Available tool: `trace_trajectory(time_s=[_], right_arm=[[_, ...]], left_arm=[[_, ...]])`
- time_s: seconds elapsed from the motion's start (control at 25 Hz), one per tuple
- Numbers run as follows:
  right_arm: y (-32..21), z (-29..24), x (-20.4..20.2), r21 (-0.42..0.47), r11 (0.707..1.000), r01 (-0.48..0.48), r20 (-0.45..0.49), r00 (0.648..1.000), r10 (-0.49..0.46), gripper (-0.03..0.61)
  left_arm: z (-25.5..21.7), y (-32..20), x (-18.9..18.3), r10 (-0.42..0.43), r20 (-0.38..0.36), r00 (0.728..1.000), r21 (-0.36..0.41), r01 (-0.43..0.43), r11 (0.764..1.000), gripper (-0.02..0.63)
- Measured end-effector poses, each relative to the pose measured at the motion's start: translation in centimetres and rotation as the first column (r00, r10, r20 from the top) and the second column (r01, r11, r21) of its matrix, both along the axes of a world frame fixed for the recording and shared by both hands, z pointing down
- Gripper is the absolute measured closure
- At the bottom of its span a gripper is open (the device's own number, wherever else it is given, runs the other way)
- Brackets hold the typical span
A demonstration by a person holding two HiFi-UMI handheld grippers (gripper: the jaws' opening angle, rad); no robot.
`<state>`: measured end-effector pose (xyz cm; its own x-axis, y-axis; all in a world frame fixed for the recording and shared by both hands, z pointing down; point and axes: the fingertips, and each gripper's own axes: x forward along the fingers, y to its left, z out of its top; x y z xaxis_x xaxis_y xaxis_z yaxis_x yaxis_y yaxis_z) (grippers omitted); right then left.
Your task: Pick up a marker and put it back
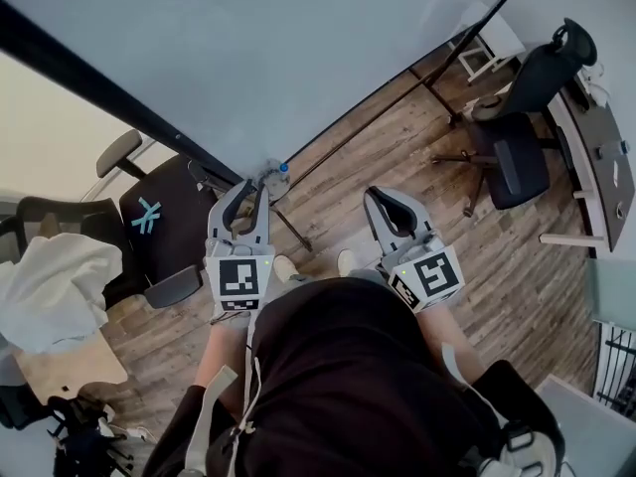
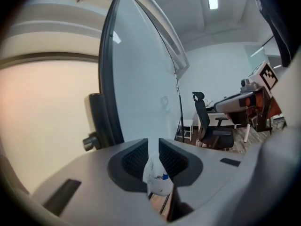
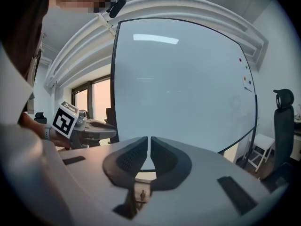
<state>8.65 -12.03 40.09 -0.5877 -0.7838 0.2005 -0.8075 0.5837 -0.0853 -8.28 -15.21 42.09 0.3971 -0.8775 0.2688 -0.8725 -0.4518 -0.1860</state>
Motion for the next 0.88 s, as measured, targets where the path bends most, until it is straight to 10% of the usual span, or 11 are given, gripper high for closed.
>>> trace_trajectory(time_s=[0.88], right_arm=[[0.2,-0.9,-13.3,0.029,0.906,0.423,0.002,0.906,-0.424,0.546]], left_arm=[[-1.9,7.8,-11.6,-0.346,-0.055,0.937,0.056,0.349,0.936,0.540]])
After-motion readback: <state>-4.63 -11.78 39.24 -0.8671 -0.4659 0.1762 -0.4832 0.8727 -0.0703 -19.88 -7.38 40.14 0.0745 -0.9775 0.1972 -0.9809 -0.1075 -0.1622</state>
